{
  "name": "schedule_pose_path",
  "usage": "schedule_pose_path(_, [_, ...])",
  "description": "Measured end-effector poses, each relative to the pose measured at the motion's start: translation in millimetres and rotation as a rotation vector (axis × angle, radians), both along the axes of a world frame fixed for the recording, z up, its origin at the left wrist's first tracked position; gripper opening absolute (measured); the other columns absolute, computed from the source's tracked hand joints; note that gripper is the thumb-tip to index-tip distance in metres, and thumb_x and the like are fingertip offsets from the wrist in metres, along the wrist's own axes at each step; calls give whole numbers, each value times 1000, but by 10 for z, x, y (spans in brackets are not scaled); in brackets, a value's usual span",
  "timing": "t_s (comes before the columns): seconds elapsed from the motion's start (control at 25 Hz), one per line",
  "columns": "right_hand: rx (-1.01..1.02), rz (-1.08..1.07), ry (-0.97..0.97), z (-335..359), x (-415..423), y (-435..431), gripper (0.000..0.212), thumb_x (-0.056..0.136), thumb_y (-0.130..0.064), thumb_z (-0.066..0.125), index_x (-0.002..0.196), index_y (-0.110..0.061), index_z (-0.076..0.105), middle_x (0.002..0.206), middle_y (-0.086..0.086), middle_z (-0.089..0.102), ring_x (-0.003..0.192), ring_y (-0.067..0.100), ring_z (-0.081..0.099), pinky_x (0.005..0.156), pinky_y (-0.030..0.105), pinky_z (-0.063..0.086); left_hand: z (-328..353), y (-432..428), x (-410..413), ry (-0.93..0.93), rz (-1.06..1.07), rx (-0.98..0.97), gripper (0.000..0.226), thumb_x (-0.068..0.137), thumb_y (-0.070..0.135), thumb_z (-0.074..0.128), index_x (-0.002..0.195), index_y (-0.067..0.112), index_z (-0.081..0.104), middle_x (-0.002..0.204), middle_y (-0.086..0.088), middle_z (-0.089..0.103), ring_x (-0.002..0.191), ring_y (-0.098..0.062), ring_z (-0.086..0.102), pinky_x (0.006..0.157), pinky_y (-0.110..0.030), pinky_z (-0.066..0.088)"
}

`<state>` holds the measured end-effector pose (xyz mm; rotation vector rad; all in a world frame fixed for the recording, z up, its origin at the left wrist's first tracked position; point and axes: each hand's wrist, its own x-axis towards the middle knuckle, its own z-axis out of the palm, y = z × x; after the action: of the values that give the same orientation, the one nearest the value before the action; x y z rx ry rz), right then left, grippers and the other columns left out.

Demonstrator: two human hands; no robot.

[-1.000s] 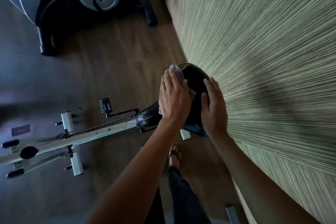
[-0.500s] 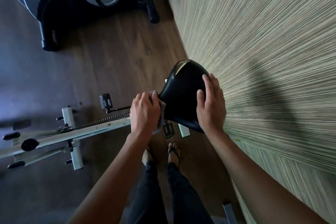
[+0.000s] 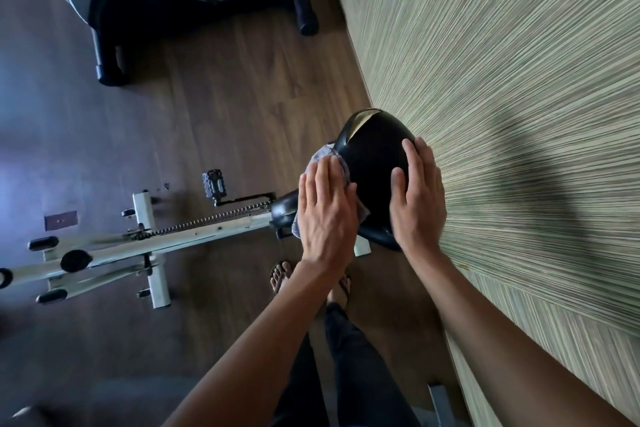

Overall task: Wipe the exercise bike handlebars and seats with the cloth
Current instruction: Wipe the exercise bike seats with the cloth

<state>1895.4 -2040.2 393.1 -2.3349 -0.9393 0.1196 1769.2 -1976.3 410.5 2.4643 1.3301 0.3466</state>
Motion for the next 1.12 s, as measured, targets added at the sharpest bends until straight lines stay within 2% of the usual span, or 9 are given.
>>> schedule_pose_path(0.16, [3,-15,20,13,-15,13,42,107,-25,44,148,-17,47,156,4,42,141,22,43,108,50,44,-63,112,-441,-58,62,-19,41,107,26,40,138,0,50,138,-19,53,131,-34,47,120,-50,27])
schedule_pose_path(0.32, [4,-13,90,49,-12,17,44,106,-29,40,148,-18,47,157,3,42,144,19,39,110,51,42,-61,-81,-112,-47,44,-22,47,108,25,33,144,-1,46,147,-21,47,141,-35,39,124,-49,19])
schedule_pose_path(0.44, [121,-3,322,92,76,2,45,105,-31,38,145,-16,51,156,0,42,146,11,34,119,50,32,-62,-208,285,-90,-85,-33,53,110,27,23,151,-4,35,157,-23,36,149,-33,29,124,-48,20])
schedule_pose_path(0.56, [276,-81,527,290,134,-71,42,103,-26,39,139,-12,56,148,1,52,141,11,42,118,45,34,41,-243,571,-173,-211,-155,52,108,24,29,153,-3,30,161,-19,29,153,-28,19,124,-48,20])
schedule_pose_path(0.72, [292,-51,455,520,-131,70,40,105,-20,39,139,-8,57,149,6,52,141,12,42,120,35,33,187,-21,325,-366,-73,-336,43,107,17,35,149,7,40,158,-10,36,151,-20,25,123,-45,25])
schedule_pose_path(0.8, [103,5,407,472,-335,239,50,107,-32,33,150,-10,43,161,5,35,151,12,25,125,34,18,88,82,-25,-273,-29,-257,44,105,14,37,148,6,41,157,-12,39,150,-23,29,120,-50,29])
schedule_pose_path(0.88, [-134,10,160,328,-475,325,60,106,-42,28,156,-11,31,165,5,25,154,16,16,126,35,10,-25,127,-275,-163,-139,-204,46,104,13,38,149,4,40,157,-13,39,150,-25,29,119,-53,30])
schedule_pose_path(0.96, [-195,-10,-20,224,-422,425,58,107,-40,34,156,-11,31,164,6,28,153,21,21,125,37,13,-77,148,-356,-126,-249,-148,49,102,13,34,149,2,42,156,-16,40,148,-28,33,119,-51,31])
schedule_pose_path(1.12, [-197,62,-90,213,66,905,44,104,-36,45,143,-18,53,146,2,54,139,24,46,118,41,28,-94,200,-391,-96,-312,-105,49,104,13,34,151,1,38,158,-17,36,149,-29,31,122,-43,26])
